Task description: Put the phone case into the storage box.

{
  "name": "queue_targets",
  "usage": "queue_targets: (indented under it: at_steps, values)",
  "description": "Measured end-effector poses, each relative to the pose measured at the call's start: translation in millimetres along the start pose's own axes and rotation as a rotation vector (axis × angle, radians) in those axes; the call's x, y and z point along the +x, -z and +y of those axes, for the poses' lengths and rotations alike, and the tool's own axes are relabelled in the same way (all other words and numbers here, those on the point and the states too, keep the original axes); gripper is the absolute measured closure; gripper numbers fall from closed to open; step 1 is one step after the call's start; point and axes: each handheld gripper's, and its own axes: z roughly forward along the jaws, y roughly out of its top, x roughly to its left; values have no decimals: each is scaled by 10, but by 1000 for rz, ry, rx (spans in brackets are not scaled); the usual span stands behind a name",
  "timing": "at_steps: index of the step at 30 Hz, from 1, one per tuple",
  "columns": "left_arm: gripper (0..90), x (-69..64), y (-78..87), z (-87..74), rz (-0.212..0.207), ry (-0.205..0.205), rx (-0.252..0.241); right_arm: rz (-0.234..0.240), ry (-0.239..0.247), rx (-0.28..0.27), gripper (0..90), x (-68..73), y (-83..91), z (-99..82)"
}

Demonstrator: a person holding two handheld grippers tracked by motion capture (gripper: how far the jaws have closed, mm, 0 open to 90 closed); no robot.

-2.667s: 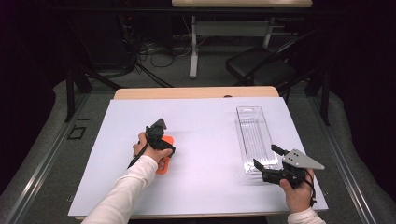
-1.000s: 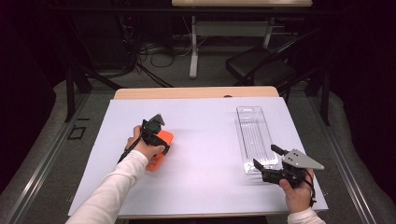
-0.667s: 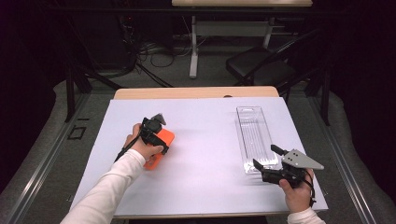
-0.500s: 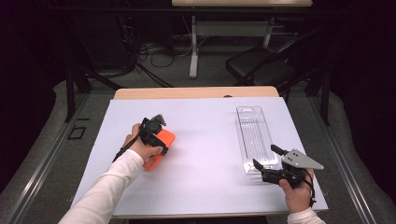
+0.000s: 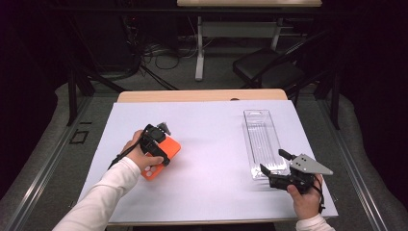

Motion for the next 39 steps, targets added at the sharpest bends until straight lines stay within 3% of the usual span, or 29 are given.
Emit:
queue_targets:
  at_steps: [8, 14, 23, 31, 39]
  values:
    - [156, -13, 118, -12, -35, -13, 0, 0, -1, 0, 146, 2, -1, 2]
    - [156, -4, 170, -13, -37, -2, -16, 3, -1, 0, 146, 7, -4, 5]
    - [156, -57, 166, -17, -62, -20, -13, 14, 16, 8, 146, 59, 4, 49]
    - [156, -177, 176, 30, -81, -92, -11, 36, 26, 24, 146, 125, -27, 79]
    - [156, -357, 197, 113, -96, -140, -12, 67, 53, 37, 145, 233, -90, 133]
